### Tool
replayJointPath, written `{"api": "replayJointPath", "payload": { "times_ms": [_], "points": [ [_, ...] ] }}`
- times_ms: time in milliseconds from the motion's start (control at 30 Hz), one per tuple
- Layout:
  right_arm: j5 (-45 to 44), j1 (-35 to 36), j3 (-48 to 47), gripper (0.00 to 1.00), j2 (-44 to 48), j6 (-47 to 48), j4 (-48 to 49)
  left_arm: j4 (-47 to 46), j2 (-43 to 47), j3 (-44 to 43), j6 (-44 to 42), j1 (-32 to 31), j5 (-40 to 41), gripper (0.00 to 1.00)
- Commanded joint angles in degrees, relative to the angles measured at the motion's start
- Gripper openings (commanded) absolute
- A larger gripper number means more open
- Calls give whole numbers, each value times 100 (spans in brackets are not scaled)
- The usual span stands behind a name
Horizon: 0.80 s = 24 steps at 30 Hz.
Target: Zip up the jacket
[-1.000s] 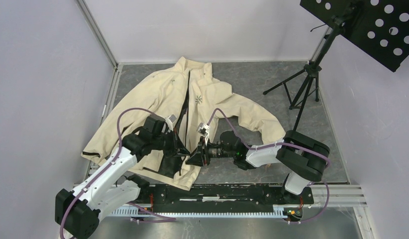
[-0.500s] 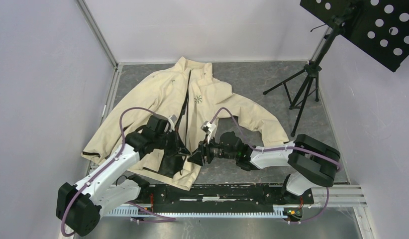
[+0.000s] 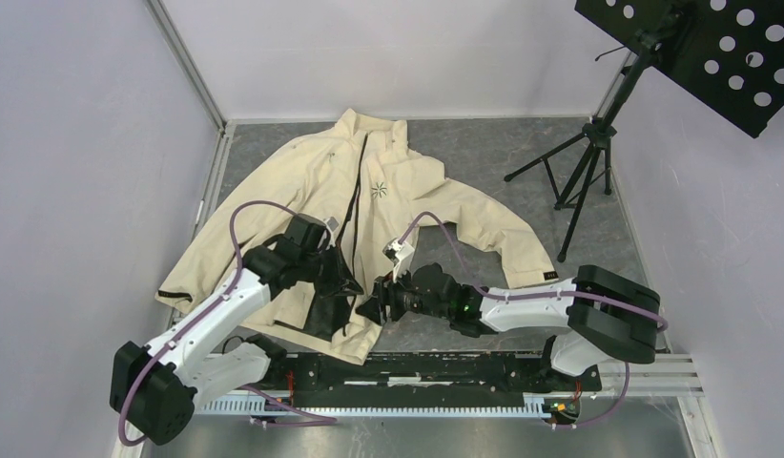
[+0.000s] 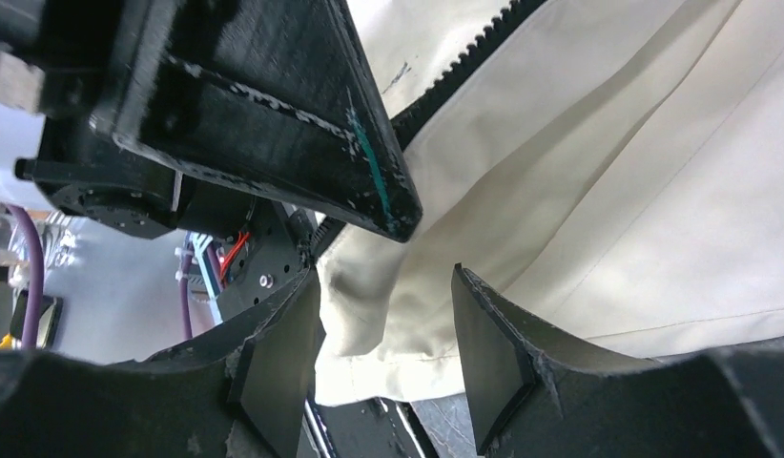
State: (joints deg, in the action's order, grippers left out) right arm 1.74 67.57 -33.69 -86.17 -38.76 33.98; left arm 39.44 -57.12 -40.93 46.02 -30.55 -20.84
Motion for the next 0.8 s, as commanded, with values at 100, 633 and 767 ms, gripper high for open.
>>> {"api": "replayJointPath", "payload": {
  "times_ms": [100, 633, 767],
  "points": [
    [-1351, 293, -568, 61, 233, -260, -593, 104, -170, -313, 197, -74, 227, 2],
    [-1704, 574, -1068, 54, -270, -455, -1042, 120, -266, -383, 267, -136, 338, 2],
    [-1502, 583, -844, 57, -237, -456, -814, 267, -280, -502, 182, -137, 453, 2]
  ]
}}
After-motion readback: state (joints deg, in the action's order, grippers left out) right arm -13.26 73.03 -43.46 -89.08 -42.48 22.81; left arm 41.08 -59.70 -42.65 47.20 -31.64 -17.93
